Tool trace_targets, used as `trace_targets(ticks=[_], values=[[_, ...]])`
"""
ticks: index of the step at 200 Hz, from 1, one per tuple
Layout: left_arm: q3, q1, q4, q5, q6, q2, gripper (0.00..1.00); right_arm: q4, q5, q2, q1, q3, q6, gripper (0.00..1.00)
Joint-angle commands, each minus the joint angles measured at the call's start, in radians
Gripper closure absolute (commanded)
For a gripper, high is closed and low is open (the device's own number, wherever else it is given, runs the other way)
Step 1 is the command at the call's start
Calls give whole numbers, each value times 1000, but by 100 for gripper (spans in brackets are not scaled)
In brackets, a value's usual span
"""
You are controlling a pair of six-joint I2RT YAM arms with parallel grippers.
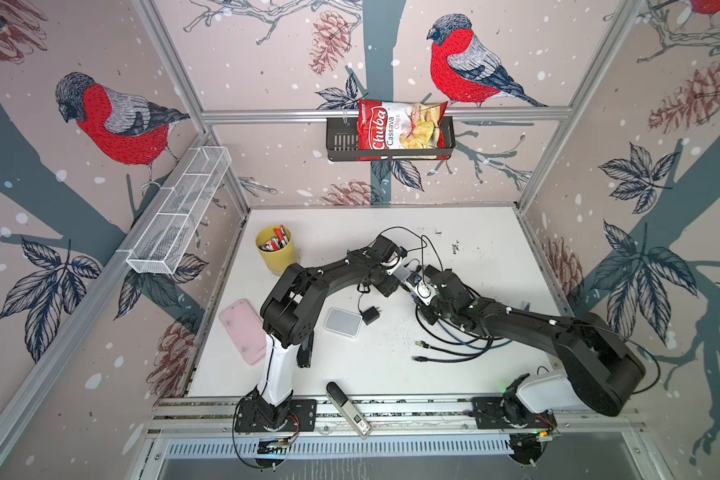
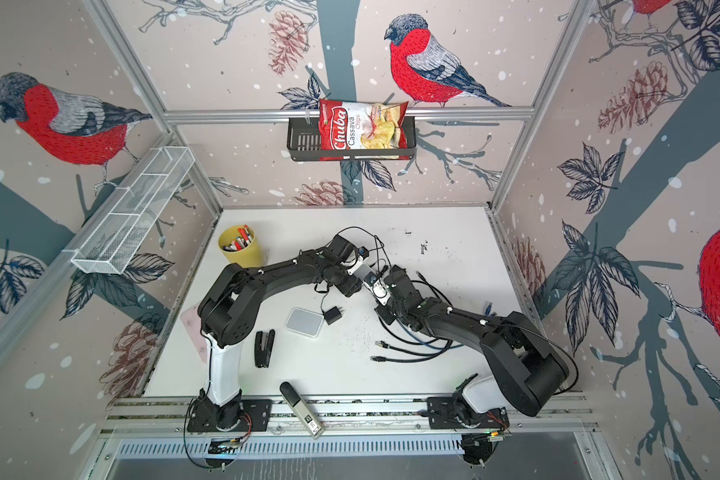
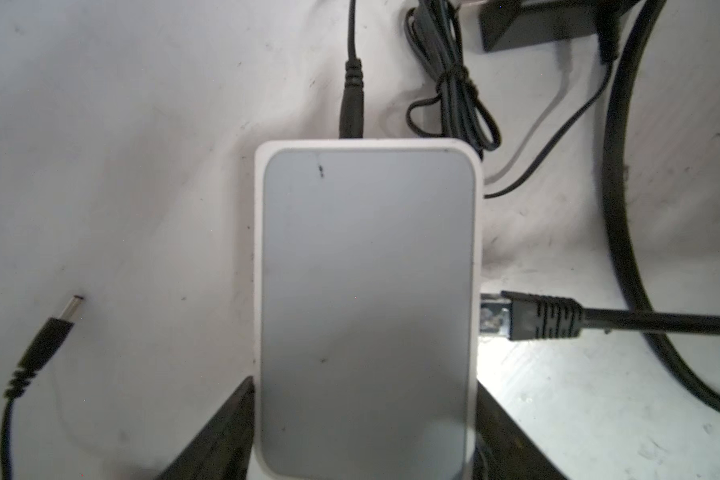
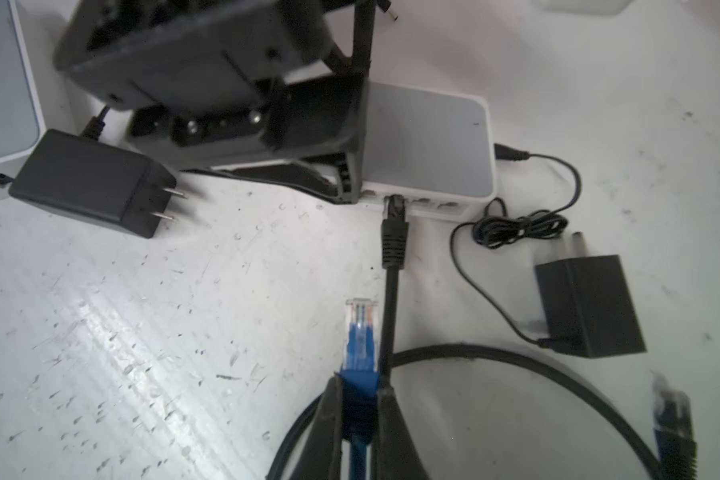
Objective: Insert the plug into the switch port
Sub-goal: 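Lower the left gripper onto the router while right gripper carries plug toward it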
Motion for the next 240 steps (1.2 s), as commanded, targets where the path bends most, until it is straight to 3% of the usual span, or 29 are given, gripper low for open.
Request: trace_targets(ticks=[1, 49, 86, 118, 163, 240], values=[[-12, -1, 39, 13, -10, -4, 42, -12, -7, 19, 7, 19, -7, 93], [-49, 2, 50, 19, -4, -42, 19, -7, -6, 33, 9, 31, -33, 93], [-83, 12, 91, 53, -10, -83, 7, 13, -2, 10, 9, 20, -43, 93], [-115, 53, 138, 97, -46, -117, 6, 20, -9, -11, 6, 6, -53, 93], [-135, 153, 262, 239, -161, -126, 7, 18, -15, 16, 10, 16, -56, 93], [-64, 161, 340, 319, -383, -17, 11, 1, 24, 125, 46, 98, -38, 93]])
